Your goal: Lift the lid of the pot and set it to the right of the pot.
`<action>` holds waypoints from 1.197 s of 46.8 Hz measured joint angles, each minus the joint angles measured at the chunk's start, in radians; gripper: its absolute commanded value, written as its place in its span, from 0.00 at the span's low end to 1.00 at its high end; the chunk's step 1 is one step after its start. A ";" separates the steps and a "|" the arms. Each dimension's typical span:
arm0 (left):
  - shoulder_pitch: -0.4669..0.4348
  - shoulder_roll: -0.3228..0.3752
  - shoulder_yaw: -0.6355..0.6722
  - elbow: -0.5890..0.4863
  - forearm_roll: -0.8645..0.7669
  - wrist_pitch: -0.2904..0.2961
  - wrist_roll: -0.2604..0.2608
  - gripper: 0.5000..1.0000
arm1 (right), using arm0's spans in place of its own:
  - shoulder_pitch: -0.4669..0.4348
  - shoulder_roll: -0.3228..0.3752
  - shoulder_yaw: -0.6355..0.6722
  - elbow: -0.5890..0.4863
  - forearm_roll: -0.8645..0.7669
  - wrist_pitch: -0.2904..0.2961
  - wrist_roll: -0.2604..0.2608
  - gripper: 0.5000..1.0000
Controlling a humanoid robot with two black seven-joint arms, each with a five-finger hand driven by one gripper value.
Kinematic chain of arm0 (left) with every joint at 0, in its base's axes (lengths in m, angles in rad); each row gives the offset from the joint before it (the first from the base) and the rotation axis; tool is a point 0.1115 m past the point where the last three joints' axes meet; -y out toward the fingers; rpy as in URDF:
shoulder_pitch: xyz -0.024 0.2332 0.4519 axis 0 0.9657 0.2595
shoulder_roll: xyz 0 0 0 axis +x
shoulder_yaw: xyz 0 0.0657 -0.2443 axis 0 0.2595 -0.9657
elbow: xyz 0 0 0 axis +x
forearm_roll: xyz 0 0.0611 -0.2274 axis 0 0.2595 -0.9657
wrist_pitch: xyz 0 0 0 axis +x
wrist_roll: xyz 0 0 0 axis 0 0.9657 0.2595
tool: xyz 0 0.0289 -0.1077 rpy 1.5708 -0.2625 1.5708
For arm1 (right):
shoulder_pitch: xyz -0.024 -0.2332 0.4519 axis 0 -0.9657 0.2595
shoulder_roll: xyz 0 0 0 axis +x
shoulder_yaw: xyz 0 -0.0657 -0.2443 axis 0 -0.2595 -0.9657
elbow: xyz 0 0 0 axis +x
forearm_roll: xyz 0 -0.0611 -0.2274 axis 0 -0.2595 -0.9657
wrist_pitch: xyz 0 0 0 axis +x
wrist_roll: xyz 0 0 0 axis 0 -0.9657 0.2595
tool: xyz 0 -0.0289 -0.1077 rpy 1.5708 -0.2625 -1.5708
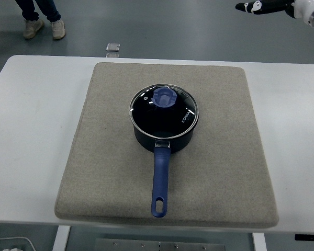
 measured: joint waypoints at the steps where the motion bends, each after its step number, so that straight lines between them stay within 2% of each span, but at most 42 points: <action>1: 0.000 0.000 0.000 0.000 0.000 0.000 0.000 1.00 | 0.007 -0.004 0.000 0.003 -0.014 0.010 0.009 0.78; 10: 0.000 0.000 0.000 0.000 0.000 0.000 0.000 1.00 | 0.079 -0.049 0.000 0.064 -0.123 0.127 0.074 0.77; 18: 0.000 0.000 0.000 0.000 0.000 0.000 0.000 1.00 | 0.111 -0.093 0.004 0.175 -0.231 0.168 0.129 0.74; 34: 0.000 0.000 0.000 0.000 0.000 0.000 0.000 1.00 | 0.153 -0.136 0.016 0.340 -0.334 0.186 0.140 0.74; 42: 0.000 0.000 0.000 0.000 0.000 0.000 -0.001 1.00 | 0.160 -0.142 0.020 0.395 -0.444 0.181 0.166 0.74; 49: 0.000 0.000 0.000 0.000 0.000 0.000 0.000 1.00 | 0.163 -0.141 0.020 0.444 -0.538 0.147 0.186 0.74; 56: 0.000 0.000 0.000 0.000 0.000 0.000 0.000 1.00 | 0.166 -0.139 0.020 0.497 -0.626 0.086 0.193 0.74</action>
